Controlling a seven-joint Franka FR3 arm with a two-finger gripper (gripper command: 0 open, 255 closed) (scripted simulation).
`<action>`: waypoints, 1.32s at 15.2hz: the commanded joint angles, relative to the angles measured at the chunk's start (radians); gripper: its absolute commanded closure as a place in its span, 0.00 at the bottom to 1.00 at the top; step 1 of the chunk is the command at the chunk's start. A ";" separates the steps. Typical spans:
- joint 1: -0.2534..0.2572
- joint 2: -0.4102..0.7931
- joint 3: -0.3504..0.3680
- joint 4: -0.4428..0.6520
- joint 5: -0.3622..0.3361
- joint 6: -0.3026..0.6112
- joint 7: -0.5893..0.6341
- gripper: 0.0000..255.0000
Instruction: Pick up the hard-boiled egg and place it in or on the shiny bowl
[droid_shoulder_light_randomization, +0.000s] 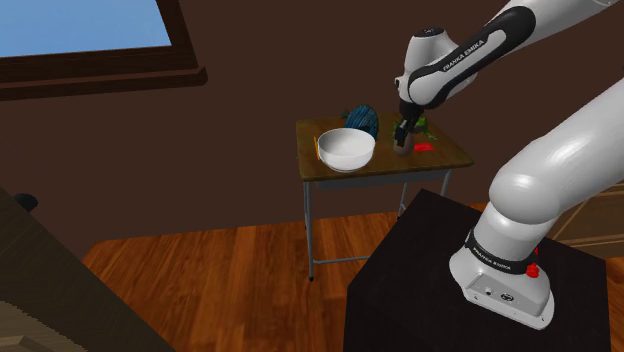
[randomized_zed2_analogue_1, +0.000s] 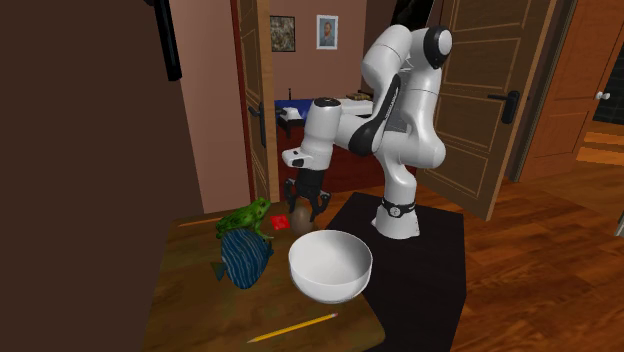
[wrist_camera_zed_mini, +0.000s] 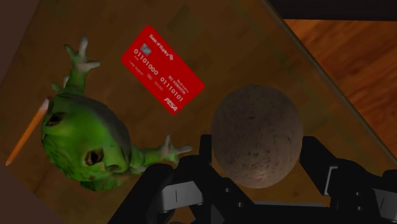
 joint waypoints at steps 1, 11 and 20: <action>0.001 -0.018 0.003 0.008 0.005 -0.026 -0.005 1.00; 0.012 -0.117 0.026 0.079 0.039 -0.195 -0.034 1.00; 0.021 -0.175 0.048 0.162 0.067 -0.334 -0.056 1.00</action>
